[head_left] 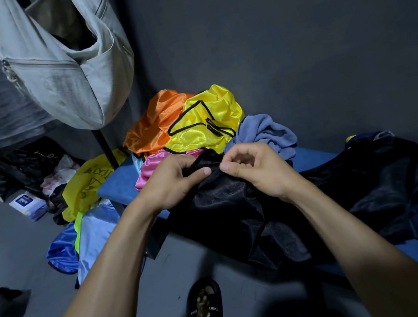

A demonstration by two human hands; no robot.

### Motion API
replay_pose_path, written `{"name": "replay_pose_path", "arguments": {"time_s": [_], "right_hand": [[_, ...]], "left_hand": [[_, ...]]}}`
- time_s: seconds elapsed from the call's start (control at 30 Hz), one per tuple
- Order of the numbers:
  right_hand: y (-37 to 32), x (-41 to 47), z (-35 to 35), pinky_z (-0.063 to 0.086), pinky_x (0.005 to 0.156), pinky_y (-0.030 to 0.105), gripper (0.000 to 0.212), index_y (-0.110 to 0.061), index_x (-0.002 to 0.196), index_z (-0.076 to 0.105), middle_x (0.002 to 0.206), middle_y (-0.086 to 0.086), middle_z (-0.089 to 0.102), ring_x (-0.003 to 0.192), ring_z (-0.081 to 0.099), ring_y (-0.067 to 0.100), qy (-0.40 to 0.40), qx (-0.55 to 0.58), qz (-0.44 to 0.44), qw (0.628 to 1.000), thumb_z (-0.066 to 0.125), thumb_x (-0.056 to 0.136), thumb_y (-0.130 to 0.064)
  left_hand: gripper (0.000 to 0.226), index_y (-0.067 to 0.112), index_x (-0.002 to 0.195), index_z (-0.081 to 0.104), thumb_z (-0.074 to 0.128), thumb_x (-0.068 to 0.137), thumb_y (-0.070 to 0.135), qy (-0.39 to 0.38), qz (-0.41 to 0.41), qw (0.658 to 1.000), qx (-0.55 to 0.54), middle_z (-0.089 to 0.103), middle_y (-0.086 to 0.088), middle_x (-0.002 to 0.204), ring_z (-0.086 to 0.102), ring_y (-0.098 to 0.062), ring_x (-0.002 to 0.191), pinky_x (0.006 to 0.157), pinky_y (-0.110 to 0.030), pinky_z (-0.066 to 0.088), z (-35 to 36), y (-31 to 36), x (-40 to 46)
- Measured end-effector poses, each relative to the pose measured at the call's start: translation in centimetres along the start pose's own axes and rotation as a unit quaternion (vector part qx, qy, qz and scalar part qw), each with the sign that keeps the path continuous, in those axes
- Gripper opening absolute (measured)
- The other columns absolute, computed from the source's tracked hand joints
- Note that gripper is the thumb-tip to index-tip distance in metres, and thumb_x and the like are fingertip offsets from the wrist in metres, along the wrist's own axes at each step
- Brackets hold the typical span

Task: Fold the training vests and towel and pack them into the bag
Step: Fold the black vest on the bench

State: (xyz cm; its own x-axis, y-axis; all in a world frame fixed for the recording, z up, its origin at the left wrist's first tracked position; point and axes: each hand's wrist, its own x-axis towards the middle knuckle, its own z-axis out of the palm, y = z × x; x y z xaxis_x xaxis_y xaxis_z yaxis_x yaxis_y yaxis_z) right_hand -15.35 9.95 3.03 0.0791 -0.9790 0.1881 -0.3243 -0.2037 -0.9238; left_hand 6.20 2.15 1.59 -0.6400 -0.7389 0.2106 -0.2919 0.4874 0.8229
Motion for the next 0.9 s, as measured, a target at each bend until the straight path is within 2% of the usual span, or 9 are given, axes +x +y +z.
{"name": "replay_pose_path", "arguments": {"time_s": [0.07,0.13,0.3,0.43,0.5,0.6,0.73,0.77,0.9], "right_hand": [[0.3,-0.1,0.0,0.04,0.067,0.017,0.009,-0.011,0.089,0.069,0.08,0.004,0.061,0.071,0.051,0.004,0.008,-0.019,-0.006,1.0,0.07,0.097,-0.016],[0.9,-0.2,0.2,0.042,0.072,0.023,0.011,-0.013,0.09,0.066,0.081,0.007,0.06,0.075,0.052,0.009,0.03,-0.042,-0.017,0.999,0.067,0.099,-0.018],[1.6,-0.2,1.0,0.043,0.071,0.021,0.013,-0.019,0.086,0.065,0.078,-0.004,0.061,0.072,0.053,0.004,0.089,-0.029,-0.026,0.995,0.068,0.099,-0.019],[1.0,-0.8,1.1,0.046,0.07,0.019,0.009,-0.012,0.086,0.069,0.078,-0.005,0.067,0.072,0.058,0.003,0.111,0.003,-0.044,0.993,0.075,0.091,-0.01],[0.6,-1.0,1.4,0.047,0.072,0.022,0.009,-0.011,0.092,0.071,0.08,-0.002,0.068,0.075,0.061,0.008,0.095,0.023,-0.051,0.994,0.079,0.088,-0.008],[0.5,-1.0,2.2,0.046,0.072,0.023,0.024,-0.021,0.108,0.071,0.08,-0.004,0.062,0.074,0.057,0.008,0.099,0.002,-0.043,0.994,0.081,0.087,-0.014],[0.5,-1.0,3.3,0.046,0.071,0.019,0.035,-0.027,0.122,0.068,0.08,-0.002,0.066,0.075,0.061,0.009,0.205,-0.087,-0.013,0.975,0.079,0.089,-0.025],[0.4,-1.0,3.7,0.047,0.071,0.018,0.033,-0.026,0.121,0.069,0.08,-0.002,0.066,0.075,0.061,0.008,0.224,-0.109,-0.012,0.968,0.078,0.089,-0.027],[0.1,-1.3,4.0,0.045,0.071,0.012,0.015,-0.018,0.106,0.076,0.079,-0.014,0.068,0.077,0.064,0.001,0.251,-0.12,-0.031,0.96,0.073,0.094,-0.025]], "left_hand": [[0.02,0.005,0.097,0.075,0.067,0.099,0.023,0.005,-0.004,1.0,0.003,0.075,-0.007,0.092,0.072,-0.026,0.088,0.081,-0.047,0.057,0.0,0.1,-0.1],[0.02,0.004,0.098,0.075,0.066,0.099,0.021,0.002,-0.001,1.0,0.007,0.075,-0.007,0.094,0.072,-0.025,0.09,0.083,-0.047,0.056,-0.1,0.2,-0.1],[0.017,0.002,0.099,0.075,0.065,0.1,0.017,-0.02,0.013,1.0,-0.012,0.073,-0.011,0.099,0.07,-0.029,0.094,0.085,-0.045,0.056,-0.1,0.4,-0.5],[0.031,0.003,0.093,0.074,0.065,0.098,0.032,-0.041,0.017,0.998,-0.047,0.071,-0.01,0.092,0.068,-0.025,0.083,0.075,-0.037,0.052,0.0,1.2,-0.7],[0.048,-0.002,0.078,0.065,0.059,0.102,0.038,-0.038,0.004,0.997,-0.062,0.058,-0.01,0.075,0.052,-0.019,0.065,0.062,-0.03,0.042,0.3,1.7,-0.7],[0.056,-0.008,0.067,0.044,0.05,0.106,0.031,-0.012,0.001,0.998,-0.065,0.039,-0.009,0.069,0.034,-0.014,0.06,0.056,-0.025,0.03,0.6,2.1,-0.5],[0.047,0.007,0.061,0.044,0.052,0.106,0.016,-0.007,0.042,0.999,-0.018,0.041,0.004,0.069,0.039,-0.003,0.061,0.062,-0.018,0.033,0.5,2.3,-0.5],[0.045,0.014,0.061,0.047,0.053,0.106,0.014,-0.003,0.051,0.999,-0.003,0.044,0.011,0.07,0.043,-0.002,0.062,0.064,-0.016,0.034,0.4,2.4,-0.6],[0.04,0.025,0.064,0.058,0.057,0.103,0.019,0.013,0.077,0.997,0.006,0.057,0.015,0.08,0.054,-0.002,0.071,0.069,-0.017,0.038,0.3,2.8,-0.7]]}}
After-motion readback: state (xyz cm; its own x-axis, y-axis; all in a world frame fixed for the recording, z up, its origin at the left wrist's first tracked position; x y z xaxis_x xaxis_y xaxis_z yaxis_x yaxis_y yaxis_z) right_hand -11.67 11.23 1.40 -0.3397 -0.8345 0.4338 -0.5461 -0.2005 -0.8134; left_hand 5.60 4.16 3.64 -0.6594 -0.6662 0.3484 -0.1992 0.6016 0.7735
